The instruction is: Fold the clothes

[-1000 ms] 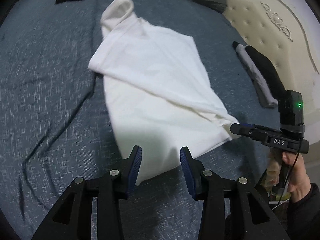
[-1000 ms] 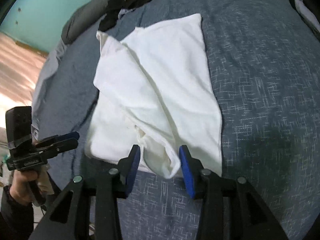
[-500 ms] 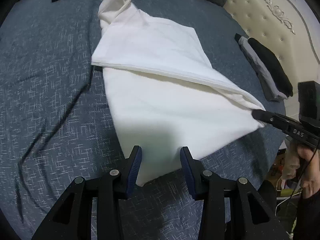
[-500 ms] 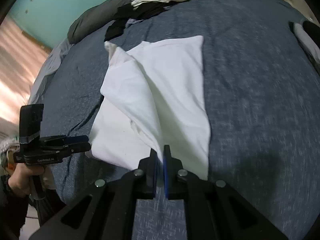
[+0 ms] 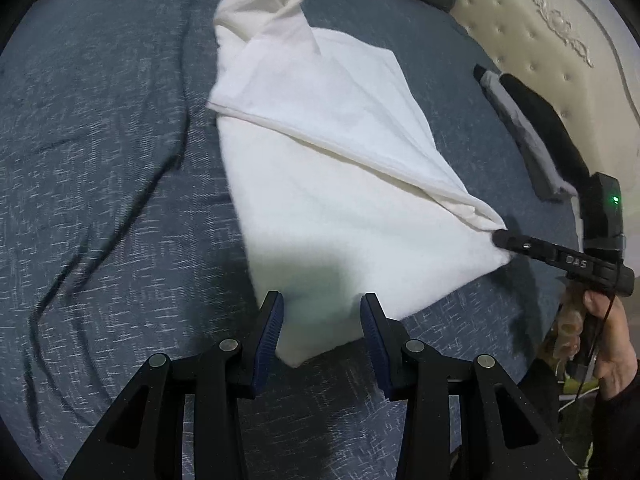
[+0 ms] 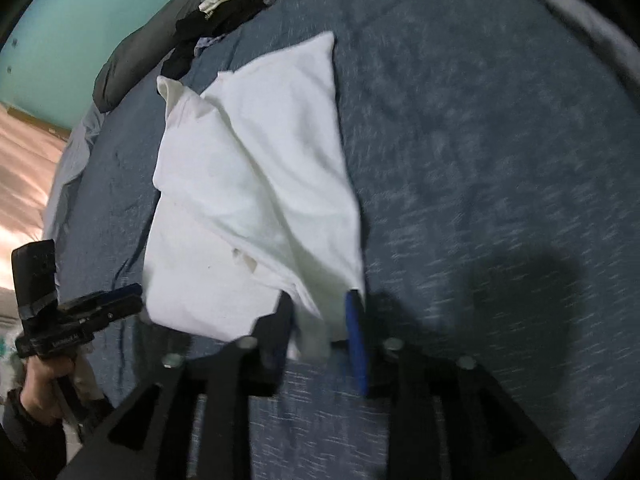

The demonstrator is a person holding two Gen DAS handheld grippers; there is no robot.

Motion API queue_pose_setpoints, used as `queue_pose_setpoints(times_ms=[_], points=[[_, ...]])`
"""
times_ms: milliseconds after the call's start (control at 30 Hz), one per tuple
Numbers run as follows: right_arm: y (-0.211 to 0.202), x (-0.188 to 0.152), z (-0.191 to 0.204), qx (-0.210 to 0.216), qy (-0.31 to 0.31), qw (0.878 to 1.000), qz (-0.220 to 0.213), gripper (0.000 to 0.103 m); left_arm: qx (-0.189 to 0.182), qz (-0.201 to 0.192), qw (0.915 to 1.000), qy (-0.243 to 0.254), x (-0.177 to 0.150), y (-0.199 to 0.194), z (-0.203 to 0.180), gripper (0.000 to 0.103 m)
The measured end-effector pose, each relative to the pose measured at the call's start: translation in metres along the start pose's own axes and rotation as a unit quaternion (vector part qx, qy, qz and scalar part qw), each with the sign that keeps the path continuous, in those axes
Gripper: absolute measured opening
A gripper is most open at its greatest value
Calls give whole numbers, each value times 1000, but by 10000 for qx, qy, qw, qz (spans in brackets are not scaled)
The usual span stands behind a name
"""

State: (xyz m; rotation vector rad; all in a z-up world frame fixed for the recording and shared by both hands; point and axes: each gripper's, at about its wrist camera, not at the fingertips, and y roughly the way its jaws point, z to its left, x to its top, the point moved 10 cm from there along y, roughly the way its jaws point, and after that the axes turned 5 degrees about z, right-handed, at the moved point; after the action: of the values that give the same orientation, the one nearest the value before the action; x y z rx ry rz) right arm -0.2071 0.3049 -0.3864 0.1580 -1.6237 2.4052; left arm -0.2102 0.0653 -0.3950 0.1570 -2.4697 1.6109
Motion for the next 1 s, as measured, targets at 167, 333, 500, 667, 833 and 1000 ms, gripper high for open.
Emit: queue_pose_setpoints(times_ms=[167,333,500,667,833,1000], points=[[-22,17,6,-69,-172,9994,-296,28,81,-363,9993,-84,12,-16,20,44],[-9,32,61,-52,-1244,9918,-280,28,162,-725,9971,-168,24,-33,40,44],[28,45,117,-251,-2138,9765,-131,28,260,-966,9946,-286,37,-40,66,44],[70,62,150,-570,-2590,9642,14,28,299,-1075,9933,-305,44,-35,87,44],[100,72,172,-618,-2789,9582,181,28,259,-1117,9931,-237,51,-31,94,44],[123,76,179,-784,-3010,9497,368,28,156,-1138,9931,-221,53,-29,95,48]])
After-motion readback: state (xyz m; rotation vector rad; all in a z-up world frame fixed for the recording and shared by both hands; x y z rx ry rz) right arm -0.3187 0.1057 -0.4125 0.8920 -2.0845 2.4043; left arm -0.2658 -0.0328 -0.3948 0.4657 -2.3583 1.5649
